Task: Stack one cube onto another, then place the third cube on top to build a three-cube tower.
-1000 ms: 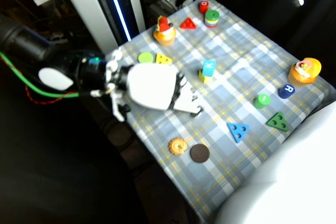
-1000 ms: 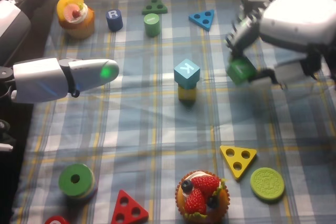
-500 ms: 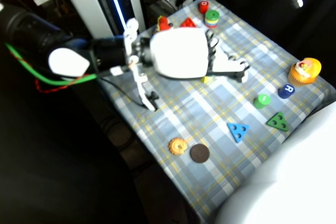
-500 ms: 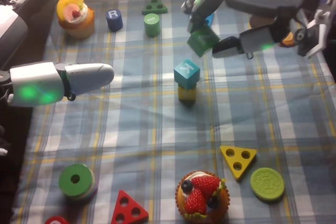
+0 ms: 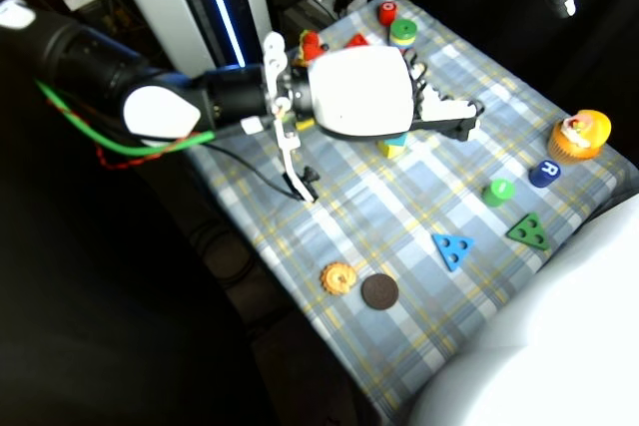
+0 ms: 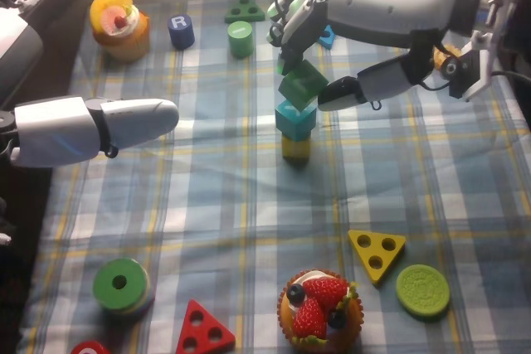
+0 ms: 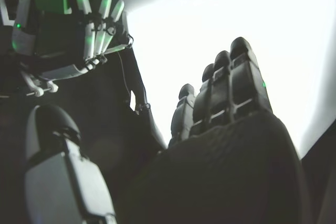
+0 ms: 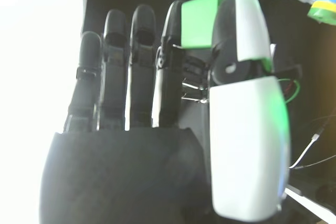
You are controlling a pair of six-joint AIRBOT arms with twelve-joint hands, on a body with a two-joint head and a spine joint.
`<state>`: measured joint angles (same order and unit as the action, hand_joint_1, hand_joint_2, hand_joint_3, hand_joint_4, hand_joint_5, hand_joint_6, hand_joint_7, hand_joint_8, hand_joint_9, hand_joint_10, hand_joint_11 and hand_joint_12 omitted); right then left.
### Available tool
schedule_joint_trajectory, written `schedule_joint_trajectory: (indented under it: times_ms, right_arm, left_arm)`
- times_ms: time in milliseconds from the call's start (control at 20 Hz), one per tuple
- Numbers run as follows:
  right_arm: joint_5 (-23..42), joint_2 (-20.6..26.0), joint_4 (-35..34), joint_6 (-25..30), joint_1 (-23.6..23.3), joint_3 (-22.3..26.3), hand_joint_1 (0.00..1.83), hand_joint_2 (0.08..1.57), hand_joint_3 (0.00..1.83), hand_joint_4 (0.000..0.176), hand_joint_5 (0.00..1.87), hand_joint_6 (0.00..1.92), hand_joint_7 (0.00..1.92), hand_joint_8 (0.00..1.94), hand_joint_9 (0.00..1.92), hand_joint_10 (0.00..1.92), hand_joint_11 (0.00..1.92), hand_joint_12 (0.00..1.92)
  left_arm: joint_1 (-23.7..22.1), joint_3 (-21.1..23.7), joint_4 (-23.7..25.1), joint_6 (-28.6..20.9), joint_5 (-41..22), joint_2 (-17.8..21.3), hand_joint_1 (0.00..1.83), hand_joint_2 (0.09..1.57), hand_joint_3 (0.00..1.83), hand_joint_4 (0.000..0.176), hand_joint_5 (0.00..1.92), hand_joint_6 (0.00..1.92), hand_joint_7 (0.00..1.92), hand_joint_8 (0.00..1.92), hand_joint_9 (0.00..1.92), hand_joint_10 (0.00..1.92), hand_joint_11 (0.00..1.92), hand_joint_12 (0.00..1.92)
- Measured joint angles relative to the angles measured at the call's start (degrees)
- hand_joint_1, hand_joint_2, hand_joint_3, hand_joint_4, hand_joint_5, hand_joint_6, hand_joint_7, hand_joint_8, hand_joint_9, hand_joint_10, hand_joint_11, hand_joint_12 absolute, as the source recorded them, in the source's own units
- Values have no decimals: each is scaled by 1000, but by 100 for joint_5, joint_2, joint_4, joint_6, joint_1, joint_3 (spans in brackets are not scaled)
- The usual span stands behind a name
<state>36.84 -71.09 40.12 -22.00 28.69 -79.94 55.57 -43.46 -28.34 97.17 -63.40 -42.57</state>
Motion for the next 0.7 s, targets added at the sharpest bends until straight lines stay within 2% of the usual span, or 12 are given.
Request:
schedule_joint_trajectory:
  times_ms: [200, 450, 700]
  right_arm:
    - [-31, -63, 83, 50, 0, -17, 1189, 1048, 1, 0, 1123, 735, 788, 0, 558, 1, 0, 959]
    - [-39, -68, 87, 59, 0, -17, 1187, 1053, 0, 0, 1112, 754, 824, 6, 648, 16, 0, 1059]
    - [-92, -83, 90, 59, 0, -22, 1185, 1055, 0, 0, 1107, 763, 810, 0, 630, 2, 4, 1019]
  left_arm:
    - [0, 0, -24, -26, 0, 0, 663, 781, 3, 176, 0, 0, 0, 0, 38, 2, 65, 75]
    - [0, -9, -20, -81, 0, 0, 683, 771, 0, 176, 0, 0, 2, 0, 41, 2, 61, 83]
    - [0, -11, -17, -85, 2, 0, 678, 777, 1, 173, 0, 0, 0, 0, 36, 0, 59, 95]
